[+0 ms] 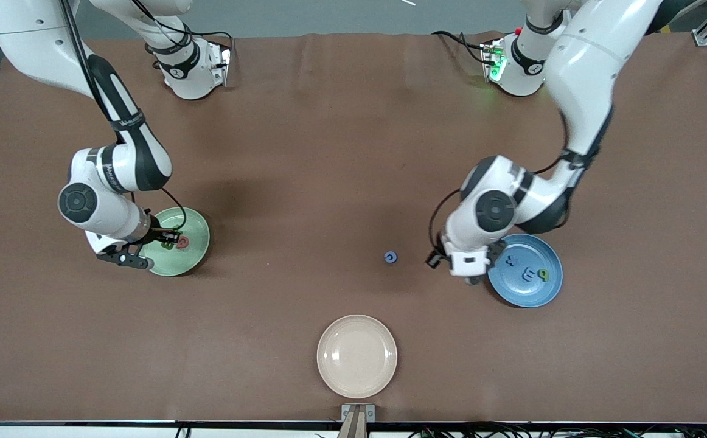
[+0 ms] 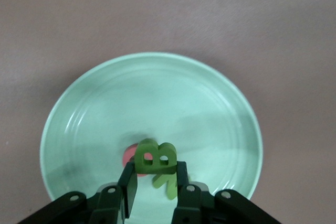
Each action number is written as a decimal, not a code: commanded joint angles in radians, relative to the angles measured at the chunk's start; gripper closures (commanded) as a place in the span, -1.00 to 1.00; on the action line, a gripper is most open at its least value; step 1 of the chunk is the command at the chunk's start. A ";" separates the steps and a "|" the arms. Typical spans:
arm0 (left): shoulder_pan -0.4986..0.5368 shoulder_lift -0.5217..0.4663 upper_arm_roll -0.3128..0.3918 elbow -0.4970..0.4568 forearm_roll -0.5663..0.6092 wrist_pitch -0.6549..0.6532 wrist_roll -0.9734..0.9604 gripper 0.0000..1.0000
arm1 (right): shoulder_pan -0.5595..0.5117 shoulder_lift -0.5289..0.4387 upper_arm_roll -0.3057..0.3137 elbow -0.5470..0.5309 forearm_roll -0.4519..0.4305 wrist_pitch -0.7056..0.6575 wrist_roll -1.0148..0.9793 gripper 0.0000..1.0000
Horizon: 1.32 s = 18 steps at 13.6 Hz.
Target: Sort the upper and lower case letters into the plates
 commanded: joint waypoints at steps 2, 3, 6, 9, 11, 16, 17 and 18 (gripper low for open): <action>0.154 -0.029 -0.001 -0.041 0.025 -0.052 0.232 0.96 | -0.041 -0.007 0.019 0.008 -0.019 0.011 -0.032 -0.99; 0.190 -0.025 -0.001 -0.053 0.025 -0.052 0.286 0.86 | -0.035 -0.005 0.019 0.013 -0.018 0.006 -0.018 -1.00; 0.248 -0.017 0.000 -0.058 0.026 -0.052 0.346 -0.67 | 0.039 -0.007 0.028 0.033 -0.007 0.000 0.138 -1.00; 0.261 -0.068 0.000 -0.032 0.071 -0.119 0.380 -0.99 | 0.221 0.004 0.028 0.077 -0.001 -0.001 0.472 -1.00; 0.268 -0.143 -0.001 -0.029 0.140 -0.159 0.441 -0.99 | 0.345 0.062 0.028 0.156 -0.001 -0.001 0.699 -1.00; 0.350 -0.295 -0.007 0.040 0.126 -0.258 0.787 -0.99 | 0.562 0.312 0.031 0.548 0.004 -0.127 1.164 -1.00; 0.360 -0.330 -0.007 0.061 0.123 -0.306 0.864 -0.99 | 0.594 0.381 0.030 0.657 0.045 -0.165 1.245 -1.00; 0.373 -0.356 -0.007 0.080 0.122 -0.361 0.933 -0.99 | 0.620 0.430 0.030 0.740 0.097 -0.172 1.278 -1.00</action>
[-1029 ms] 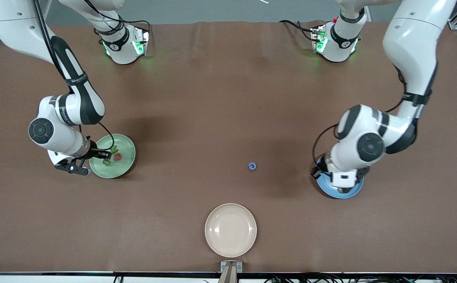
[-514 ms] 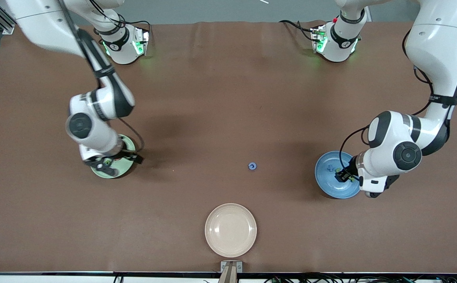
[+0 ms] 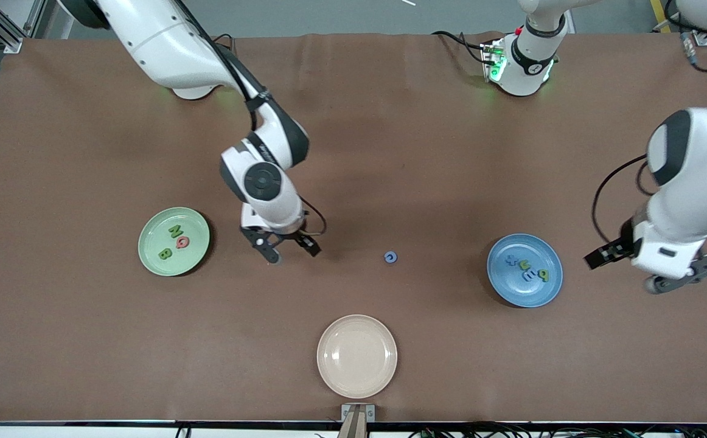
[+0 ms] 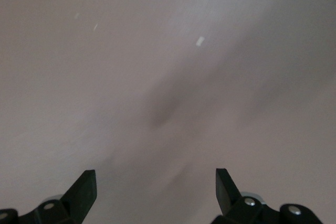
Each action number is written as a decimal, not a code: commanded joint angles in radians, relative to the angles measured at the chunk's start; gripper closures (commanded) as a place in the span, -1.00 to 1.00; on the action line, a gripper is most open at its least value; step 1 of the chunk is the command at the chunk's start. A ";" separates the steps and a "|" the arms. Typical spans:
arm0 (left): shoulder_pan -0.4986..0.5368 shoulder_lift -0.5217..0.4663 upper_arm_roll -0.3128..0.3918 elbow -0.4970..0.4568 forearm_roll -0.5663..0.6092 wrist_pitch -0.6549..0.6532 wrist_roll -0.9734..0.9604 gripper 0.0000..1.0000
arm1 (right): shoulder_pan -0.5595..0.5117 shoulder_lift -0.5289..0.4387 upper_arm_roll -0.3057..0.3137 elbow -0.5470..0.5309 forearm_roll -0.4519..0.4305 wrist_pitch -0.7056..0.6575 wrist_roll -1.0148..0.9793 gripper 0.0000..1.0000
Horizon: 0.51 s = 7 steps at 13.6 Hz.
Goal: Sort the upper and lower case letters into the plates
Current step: 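Grasp the blue c with the right gripper while the left gripper withdraws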
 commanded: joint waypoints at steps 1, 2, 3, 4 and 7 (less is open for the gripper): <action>0.035 -0.082 -0.012 0.036 -0.009 -0.137 0.183 -0.99 | 0.055 0.176 -0.007 0.277 0.123 -0.053 0.104 -1.00; 0.050 -0.110 -0.009 0.041 -0.044 -0.172 0.243 -0.99 | 0.064 0.210 -0.007 0.331 0.171 -0.047 0.133 -1.00; 0.076 -0.137 -0.007 0.041 -0.090 -0.185 0.285 -0.99 | 0.081 0.251 -0.007 0.395 0.186 -0.047 0.171 -1.00; 0.095 -0.157 -0.007 0.039 -0.118 -0.203 0.326 -0.99 | 0.096 0.301 -0.007 0.472 0.188 -0.046 0.229 -1.00; 0.115 -0.206 -0.006 0.039 -0.156 -0.252 0.383 -0.99 | 0.121 0.378 -0.006 0.526 0.241 0.098 0.320 -1.00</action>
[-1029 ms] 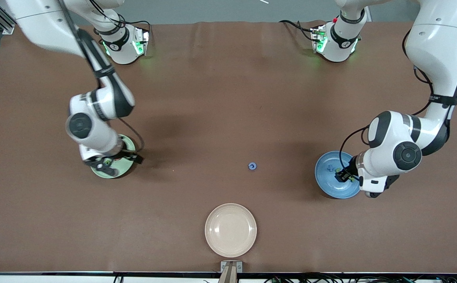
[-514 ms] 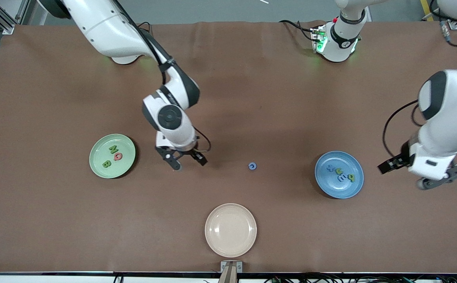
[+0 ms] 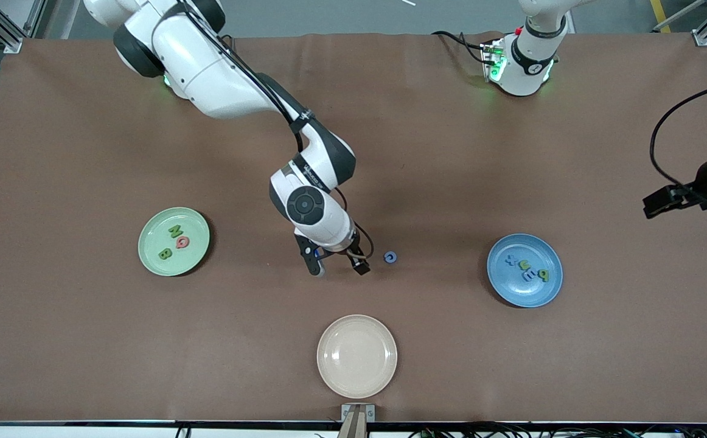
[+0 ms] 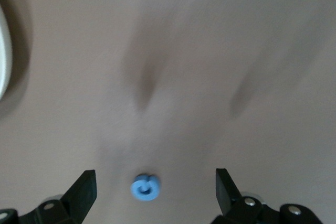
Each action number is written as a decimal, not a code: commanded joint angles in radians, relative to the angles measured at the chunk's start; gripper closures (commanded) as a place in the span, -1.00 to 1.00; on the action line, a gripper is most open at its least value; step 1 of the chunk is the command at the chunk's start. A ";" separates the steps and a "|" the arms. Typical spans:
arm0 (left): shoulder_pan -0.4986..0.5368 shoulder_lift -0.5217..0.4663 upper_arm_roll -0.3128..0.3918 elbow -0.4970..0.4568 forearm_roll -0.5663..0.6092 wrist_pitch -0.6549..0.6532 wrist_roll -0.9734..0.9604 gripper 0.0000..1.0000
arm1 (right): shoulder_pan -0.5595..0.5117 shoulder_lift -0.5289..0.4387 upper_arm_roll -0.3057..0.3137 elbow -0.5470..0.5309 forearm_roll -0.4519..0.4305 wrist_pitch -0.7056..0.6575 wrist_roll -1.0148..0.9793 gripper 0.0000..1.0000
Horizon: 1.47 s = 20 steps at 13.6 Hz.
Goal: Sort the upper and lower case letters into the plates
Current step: 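Grasp the blue c with the right gripper while the left gripper withdraws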
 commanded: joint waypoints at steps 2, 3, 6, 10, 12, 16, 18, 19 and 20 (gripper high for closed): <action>0.002 -0.072 0.023 -0.013 -0.057 -0.044 0.080 -0.99 | 0.043 0.114 -0.005 0.084 0.077 0.140 0.069 -1.00; 0.003 -0.084 0.022 -0.014 -0.071 -0.057 0.085 -0.99 | 0.048 0.134 -0.005 0.086 0.078 0.178 0.084 -1.00; -0.103 -0.112 0.122 -0.028 -0.112 -0.078 0.092 -0.99 | 0.069 0.163 -0.005 0.096 0.077 0.220 0.130 -1.00; -0.356 -0.164 0.387 -0.086 -0.160 -0.078 0.089 -0.99 | 0.084 0.165 -0.005 0.098 0.078 0.219 0.158 -0.86; -0.359 -0.167 0.389 -0.087 -0.160 -0.078 0.089 -0.99 | 0.084 0.165 -0.005 0.098 0.078 0.217 0.158 -0.70; -0.357 -0.176 0.381 -0.094 -0.159 -0.078 0.068 -0.99 | 0.092 0.169 -0.005 0.098 0.078 0.219 0.160 -0.40; -0.353 -0.178 0.364 -0.093 -0.159 -0.077 0.049 -0.99 | 0.092 0.174 -0.005 0.098 0.078 0.219 0.172 -0.22; -0.328 -0.176 0.343 -0.091 -0.157 -0.077 0.037 -0.99 | 0.094 0.175 -0.005 0.098 0.078 0.219 0.173 -0.12; -0.313 -0.178 0.320 -0.091 -0.158 -0.075 0.033 -0.99 | 0.095 0.175 -0.005 0.098 0.078 0.219 0.173 -0.05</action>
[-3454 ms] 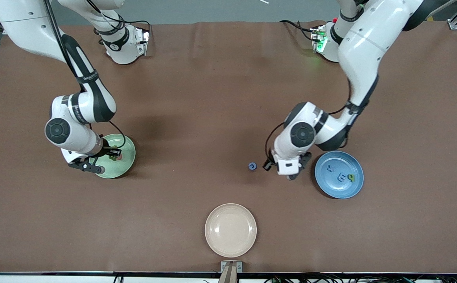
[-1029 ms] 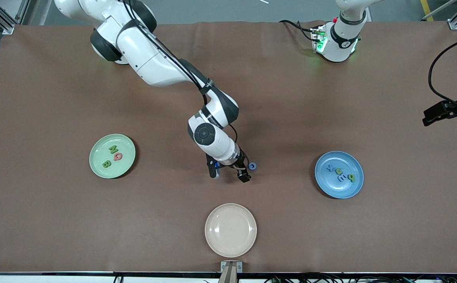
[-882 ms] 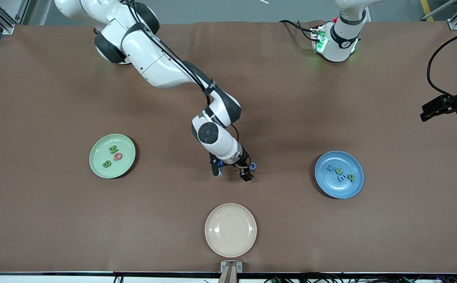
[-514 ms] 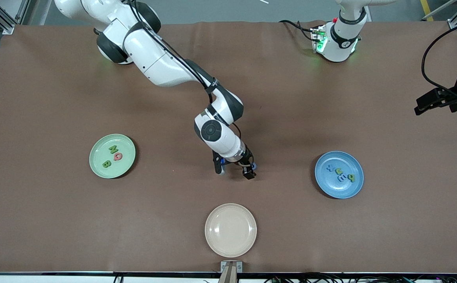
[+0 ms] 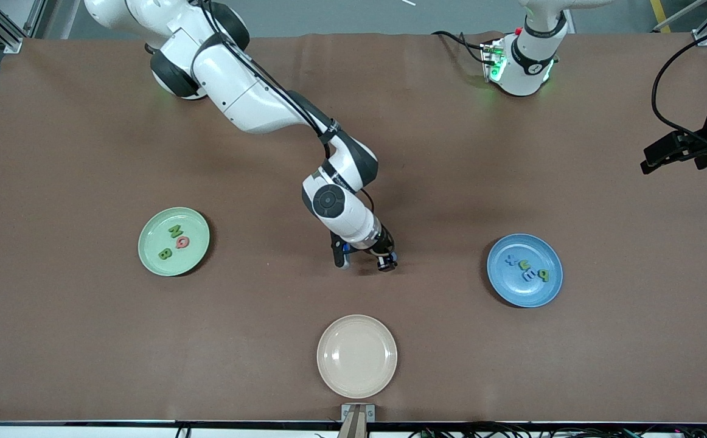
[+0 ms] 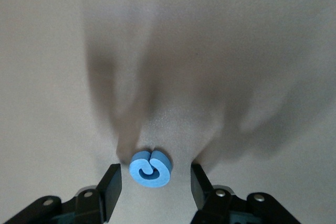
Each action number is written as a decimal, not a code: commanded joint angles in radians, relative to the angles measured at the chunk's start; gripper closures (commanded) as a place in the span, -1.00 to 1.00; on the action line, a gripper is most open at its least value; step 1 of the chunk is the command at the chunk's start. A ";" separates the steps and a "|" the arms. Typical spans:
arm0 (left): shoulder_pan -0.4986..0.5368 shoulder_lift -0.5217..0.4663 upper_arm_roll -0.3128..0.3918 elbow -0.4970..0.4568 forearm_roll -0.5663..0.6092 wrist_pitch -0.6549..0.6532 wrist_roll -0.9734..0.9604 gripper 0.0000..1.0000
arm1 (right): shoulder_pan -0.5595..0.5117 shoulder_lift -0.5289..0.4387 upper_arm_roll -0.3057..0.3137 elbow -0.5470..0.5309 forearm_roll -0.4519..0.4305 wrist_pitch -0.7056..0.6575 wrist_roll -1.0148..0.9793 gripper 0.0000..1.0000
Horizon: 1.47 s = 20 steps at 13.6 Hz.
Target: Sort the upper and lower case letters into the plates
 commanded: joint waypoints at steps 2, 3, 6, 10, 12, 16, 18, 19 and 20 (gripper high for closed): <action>0.031 -0.031 -0.043 -0.023 -0.013 0.002 -0.028 -0.99 | 0.014 0.034 -0.006 0.027 0.018 0.005 0.033 0.05; 0.031 -0.034 -0.049 -0.023 -0.012 0.002 -0.047 -0.99 | 0.012 0.035 -0.006 0.027 0.018 0.005 0.031 0.09; 0.034 -0.049 -0.077 -0.029 -0.004 0.001 -0.090 -0.99 | 0.012 0.043 -0.008 0.027 0.018 0.004 0.030 0.46; 0.029 -0.046 -0.081 -0.032 -0.003 0.005 -0.096 -0.99 | -0.043 0.007 -0.002 0.027 0.020 -0.140 -0.036 0.99; 0.031 -0.043 -0.082 -0.032 -0.003 0.010 -0.096 -0.99 | -0.094 -0.061 -0.002 0.027 0.023 -0.294 -0.153 0.99; 0.031 -0.040 -0.082 -0.030 -0.003 0.014 -0.096 -0.99 | -0.241 -0.236 -0.011 -0.044 0.015 -0.641 -0.512 1.00; 0.031 -0.040 -0.082 -0.029 -0.003 0.016 -0.096 -0.99 | -0.301 -0.384 -0.019 -0.251 0.002 -0.650 -0.685 1.00; 0.032 -0.041 -0.082 -0.029 -0.003 0.016 -0.094 -0.99 | -0.342 -0.470 -0.019 -0.381 -0.026 -0.634 -0.784 1.00; 0.032 -0.041 -0.082 -0.026 -0.003 0.016 -0.093 -0.99 | -0.377 -0.550 -0.019 -0.496 -0.049 -0.605 -0.864 1.00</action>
